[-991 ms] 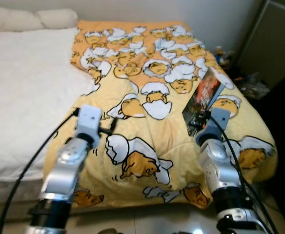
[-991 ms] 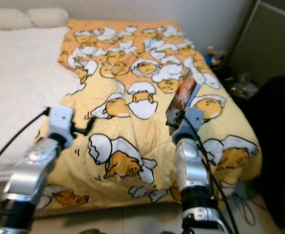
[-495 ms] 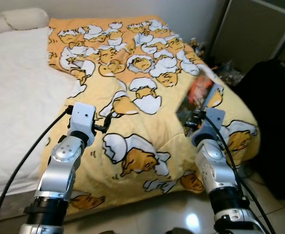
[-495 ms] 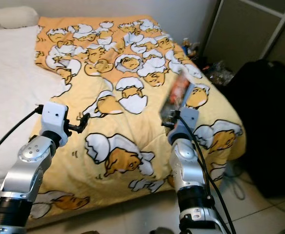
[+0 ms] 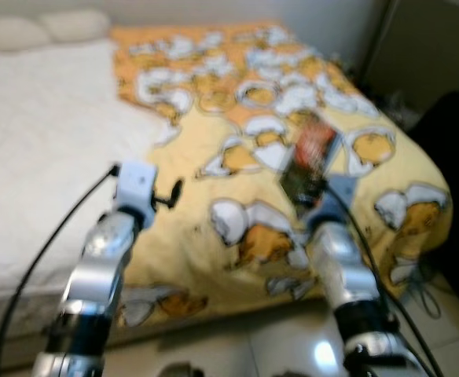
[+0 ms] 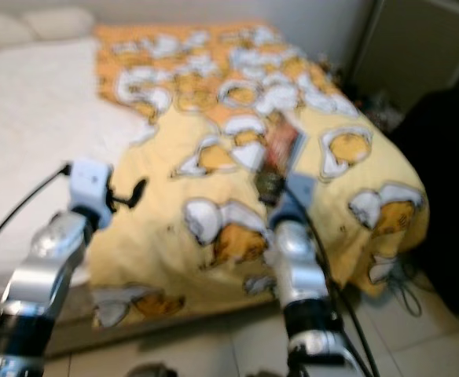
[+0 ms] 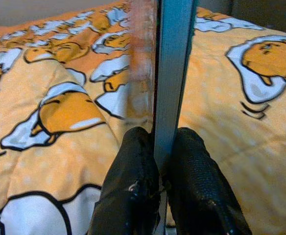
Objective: Clean up the room
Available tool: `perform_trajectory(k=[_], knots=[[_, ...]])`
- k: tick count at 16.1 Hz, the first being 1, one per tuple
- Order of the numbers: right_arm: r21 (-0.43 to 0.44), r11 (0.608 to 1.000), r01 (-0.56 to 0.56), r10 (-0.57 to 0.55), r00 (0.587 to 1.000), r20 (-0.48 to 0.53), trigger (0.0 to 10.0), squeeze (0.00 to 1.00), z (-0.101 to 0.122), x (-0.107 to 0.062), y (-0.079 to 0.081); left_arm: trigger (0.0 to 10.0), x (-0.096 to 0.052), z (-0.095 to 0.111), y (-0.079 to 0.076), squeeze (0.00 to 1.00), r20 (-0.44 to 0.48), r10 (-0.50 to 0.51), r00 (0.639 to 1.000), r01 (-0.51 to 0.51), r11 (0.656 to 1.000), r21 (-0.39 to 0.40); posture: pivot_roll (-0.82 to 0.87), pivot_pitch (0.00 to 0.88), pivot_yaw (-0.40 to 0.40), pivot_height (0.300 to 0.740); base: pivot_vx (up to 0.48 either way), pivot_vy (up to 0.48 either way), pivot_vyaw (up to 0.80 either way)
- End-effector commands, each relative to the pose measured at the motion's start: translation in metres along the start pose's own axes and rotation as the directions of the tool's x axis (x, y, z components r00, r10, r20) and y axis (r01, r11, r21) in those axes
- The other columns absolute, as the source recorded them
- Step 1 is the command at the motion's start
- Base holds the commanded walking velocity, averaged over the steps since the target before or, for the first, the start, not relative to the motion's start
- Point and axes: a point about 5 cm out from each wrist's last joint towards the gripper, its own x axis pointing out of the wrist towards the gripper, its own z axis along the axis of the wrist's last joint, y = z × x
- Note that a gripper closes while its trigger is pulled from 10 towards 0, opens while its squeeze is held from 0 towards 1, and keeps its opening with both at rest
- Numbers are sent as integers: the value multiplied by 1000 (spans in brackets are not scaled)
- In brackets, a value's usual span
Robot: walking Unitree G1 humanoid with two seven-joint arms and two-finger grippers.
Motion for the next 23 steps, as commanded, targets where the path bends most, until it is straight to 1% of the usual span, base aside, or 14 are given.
perform_trajectory(k=[1,4,7,23], knots=[[3,1000,-18,18,998,60,10000,0,17,4,7,10000,0,4,9,0,9,28,1000,-28,1000,7,0,0,-8,740,0,379,0],[-1,1000,-16,16,998,63,10000,0,18,4,5,10000,1,5,8,0,14,37,999,-37,999,1,2,0,-17,740,0,377,0],[-3,1000,-11,11,998,61,10000,0,19,6,3,10000,1,5,6,0,12,29,1000,-29,1000,-1,1,0,-8,740,0,377,0],[-1,1000,-15,15,998,59,10000,0,17,5,3,10000,1,1,3,0,6,25,1000,-25,1000,-4,-1,0,-10,740,0,390,0]])
